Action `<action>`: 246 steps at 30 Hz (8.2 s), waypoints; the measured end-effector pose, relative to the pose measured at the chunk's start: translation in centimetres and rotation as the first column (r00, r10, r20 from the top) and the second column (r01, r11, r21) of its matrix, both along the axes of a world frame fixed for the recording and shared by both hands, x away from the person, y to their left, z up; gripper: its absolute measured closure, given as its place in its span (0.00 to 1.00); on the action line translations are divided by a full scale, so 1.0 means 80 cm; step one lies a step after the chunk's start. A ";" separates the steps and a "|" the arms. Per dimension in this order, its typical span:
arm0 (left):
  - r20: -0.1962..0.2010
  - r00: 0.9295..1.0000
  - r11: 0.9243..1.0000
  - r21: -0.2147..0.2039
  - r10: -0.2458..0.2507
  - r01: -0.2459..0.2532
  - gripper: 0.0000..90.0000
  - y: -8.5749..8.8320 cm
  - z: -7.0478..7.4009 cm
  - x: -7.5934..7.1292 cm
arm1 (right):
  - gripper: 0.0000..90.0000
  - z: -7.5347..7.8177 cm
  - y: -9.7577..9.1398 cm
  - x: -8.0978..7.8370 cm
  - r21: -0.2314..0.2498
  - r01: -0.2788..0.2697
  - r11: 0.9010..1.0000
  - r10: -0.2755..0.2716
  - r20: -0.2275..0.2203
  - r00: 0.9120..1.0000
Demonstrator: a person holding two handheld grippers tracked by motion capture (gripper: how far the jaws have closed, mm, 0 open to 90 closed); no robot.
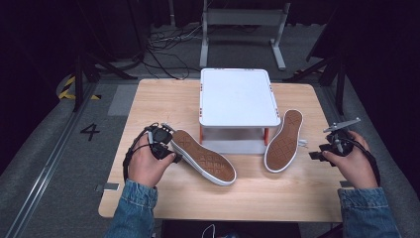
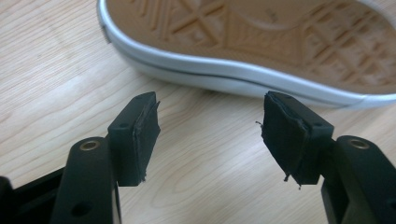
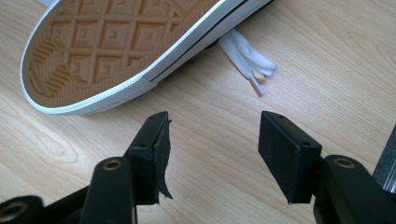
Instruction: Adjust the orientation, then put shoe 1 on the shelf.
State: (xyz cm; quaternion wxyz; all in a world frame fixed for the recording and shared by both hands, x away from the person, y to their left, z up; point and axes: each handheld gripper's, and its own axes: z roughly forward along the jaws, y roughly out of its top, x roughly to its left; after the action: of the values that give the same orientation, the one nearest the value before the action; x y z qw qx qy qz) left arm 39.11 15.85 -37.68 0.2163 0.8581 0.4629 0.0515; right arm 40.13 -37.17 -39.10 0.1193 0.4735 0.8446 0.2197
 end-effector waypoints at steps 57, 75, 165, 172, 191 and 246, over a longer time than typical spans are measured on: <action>0.080 0.983 0.985 0.072 -0.162 0.156 0.67 -0.066 0.022 -0.011 | 0.46 -0.007 0.000 -0.015 -0.009 -0.008 1.000 0.008 0.010 1.000; -0.035 0.994 0.983 0.146 -0.107 0.111 0.87 -0.049 0.000 -0.017 | 0.46 -0.004 0.008 -0.011 -0.025 -0.024 0.999 0.025 0.024 0.999; 0.012 0.997 0.992 0.099 0.079 -0.080 0.94 0.023 0.017 0.012 | 0.41 -0.017 0.023 -0.007 -0.025 -0.056 0.998 0.057 0.036 0.998; -0.066 0.995 0.991 0.116 0.078 -0.070 0.94 0.001 -0.009 0.026 | 0.41 -0.020 0.019 -0.008 -0.022 -0.046 0.999 0.047 0.034 0.998; -0.212 0.966 0.988 -0.032 -0.151 0.148 0.75 -0.044 -0.012 0.019 | 0.41 -0.022 0.025 -0.008 -0.028 -0.067 0.997 0.068 0.032 0.997; -0.066 0.991 0.975 0.182 -0.115 0.125 0.83 -0.024 0.007 0.043 | 0.38 -0.022 0.009 -0.019 -0.026 -0.071 0.997 0.072 0.059 0.996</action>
State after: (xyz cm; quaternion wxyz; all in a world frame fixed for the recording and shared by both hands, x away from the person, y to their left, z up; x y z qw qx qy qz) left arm 42.53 13.89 -37.10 0.1251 0.9020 0.4092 0.0576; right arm 38.65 -36.42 -40.82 0.1422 0.4346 0.8597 0.2277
